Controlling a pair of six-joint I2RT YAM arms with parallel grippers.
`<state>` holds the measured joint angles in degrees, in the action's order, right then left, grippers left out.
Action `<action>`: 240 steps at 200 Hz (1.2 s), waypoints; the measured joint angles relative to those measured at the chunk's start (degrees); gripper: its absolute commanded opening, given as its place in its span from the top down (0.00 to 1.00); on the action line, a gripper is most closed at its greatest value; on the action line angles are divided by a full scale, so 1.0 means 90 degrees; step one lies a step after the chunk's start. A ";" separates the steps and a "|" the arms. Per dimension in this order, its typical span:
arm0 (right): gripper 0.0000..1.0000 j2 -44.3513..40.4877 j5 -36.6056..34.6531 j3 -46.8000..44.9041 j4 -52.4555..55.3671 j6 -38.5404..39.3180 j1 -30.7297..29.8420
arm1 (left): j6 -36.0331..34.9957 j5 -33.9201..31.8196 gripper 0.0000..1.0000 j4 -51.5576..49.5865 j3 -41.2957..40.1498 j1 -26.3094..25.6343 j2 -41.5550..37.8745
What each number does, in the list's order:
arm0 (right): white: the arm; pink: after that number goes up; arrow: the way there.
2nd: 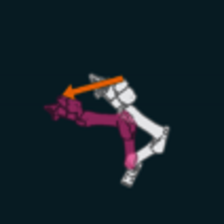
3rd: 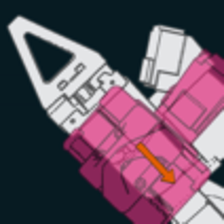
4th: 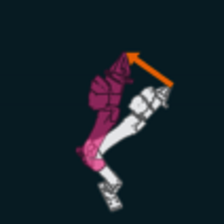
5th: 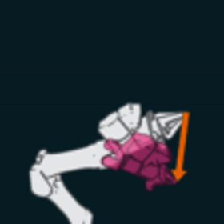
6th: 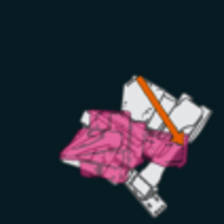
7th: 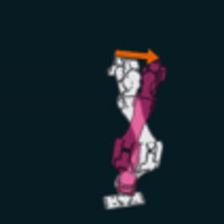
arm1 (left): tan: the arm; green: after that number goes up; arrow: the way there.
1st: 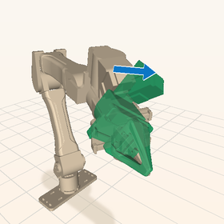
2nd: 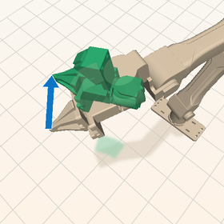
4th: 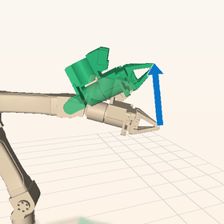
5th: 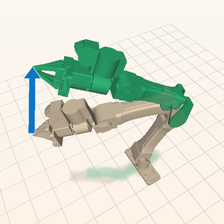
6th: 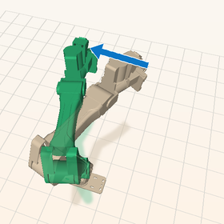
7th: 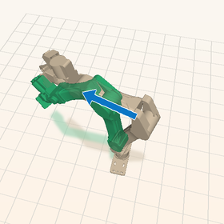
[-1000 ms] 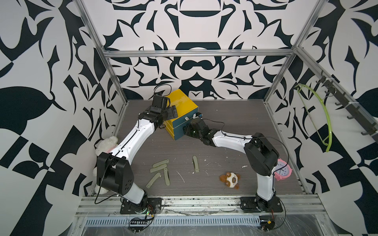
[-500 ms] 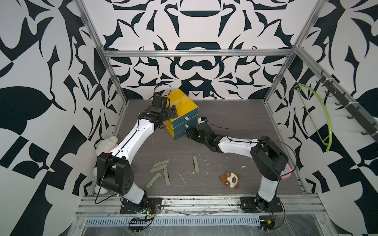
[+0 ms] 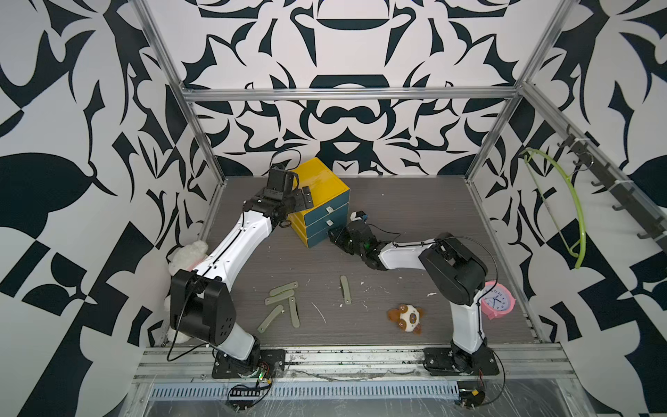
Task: Place the fruit knives into the drawer by color
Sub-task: Open the drawer in the storage box.
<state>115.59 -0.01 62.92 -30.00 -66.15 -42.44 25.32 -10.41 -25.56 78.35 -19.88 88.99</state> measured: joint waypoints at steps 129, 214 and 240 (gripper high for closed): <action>1.00 0.0461 -0.0119 0.0160 -0.0510 -0.0311 0.0012 | -0.0002 0.0068 0.01 0.0010 -0.0007 0.0019 0.0000; 1.00 -0.0063 -0.0146 -0.0704 -0.0748 -0.0291 -0.0092 | -0.0002 0.0141 0.01 0.0027 -0.0007 0.0029 0.0024; 1.00 -0.0508 -0.0214 -0.1229 -0.0801 -0.0289 -0.0226 | -0.0002 0.0160 0.01 0.0032 -0.0007 0.0029 0.0032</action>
<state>111.02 -1.93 51.86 -37.21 -68.75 -44.47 25.30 -8.97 -25.28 78.28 -19.62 89.27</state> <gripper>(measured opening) 0.048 0.992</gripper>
